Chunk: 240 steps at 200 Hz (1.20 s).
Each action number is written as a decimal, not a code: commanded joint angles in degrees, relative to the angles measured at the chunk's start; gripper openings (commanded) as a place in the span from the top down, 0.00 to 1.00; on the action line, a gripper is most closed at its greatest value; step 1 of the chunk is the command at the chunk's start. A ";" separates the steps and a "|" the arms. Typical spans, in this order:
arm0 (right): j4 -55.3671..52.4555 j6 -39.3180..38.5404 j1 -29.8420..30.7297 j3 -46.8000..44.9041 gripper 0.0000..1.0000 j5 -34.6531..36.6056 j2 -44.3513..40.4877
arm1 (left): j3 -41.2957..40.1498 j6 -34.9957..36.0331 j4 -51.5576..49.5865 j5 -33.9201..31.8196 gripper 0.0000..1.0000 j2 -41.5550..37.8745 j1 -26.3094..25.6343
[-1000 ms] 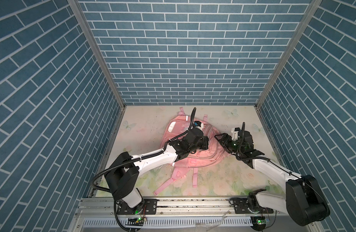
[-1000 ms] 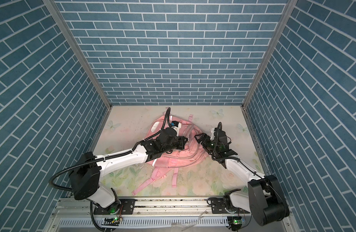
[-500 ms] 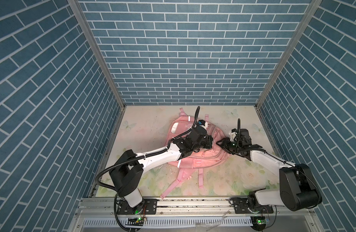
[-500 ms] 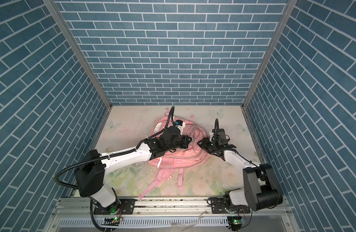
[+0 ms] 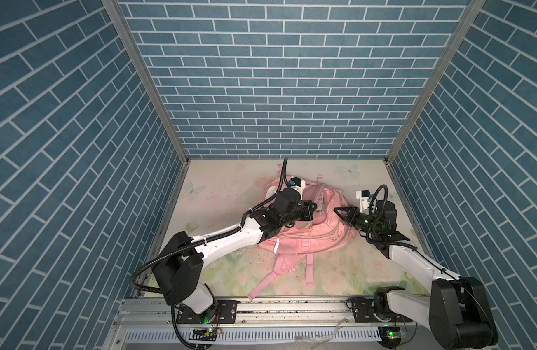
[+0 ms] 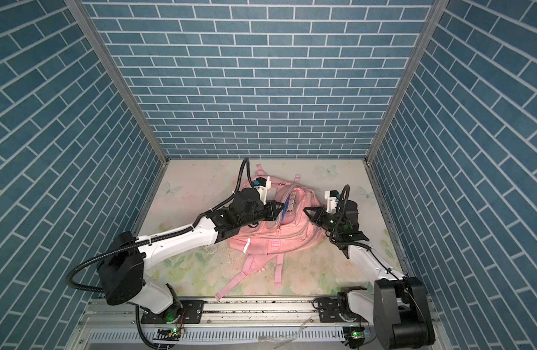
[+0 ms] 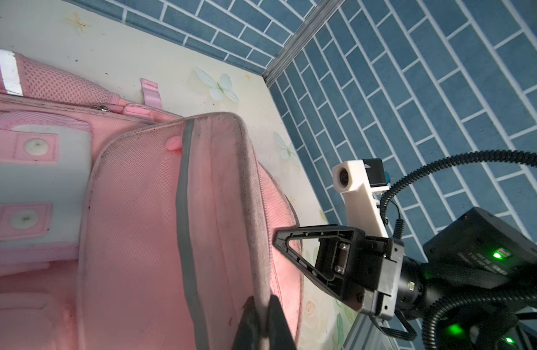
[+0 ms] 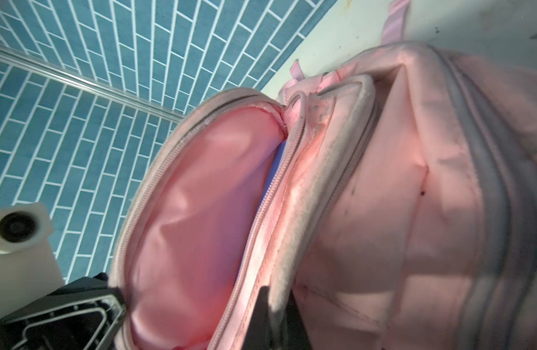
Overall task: Pack books, pencil case, and school supplies into a backpack
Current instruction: Close the student bag at the center of the table, then place the student bag at the center of the table.
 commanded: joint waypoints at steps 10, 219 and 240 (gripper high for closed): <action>24.25 6.18 -0.56 0.97 1.00 -11.50 2.36 | -0.07 -0.78 3.28 1.09 0.86 1.74 -0.02; -30.42 -33.37 -3.07 16.01 0.52 23.65 -3.41 | -14.00 79.72 14.92 -4.13 0.40 2.45 -3.16; -28.44 -34.27 2.24 11.77 0.52 27.51 -8.43 | -14.21 80.17 17.13 -4.20 0.39 4.47 -3.18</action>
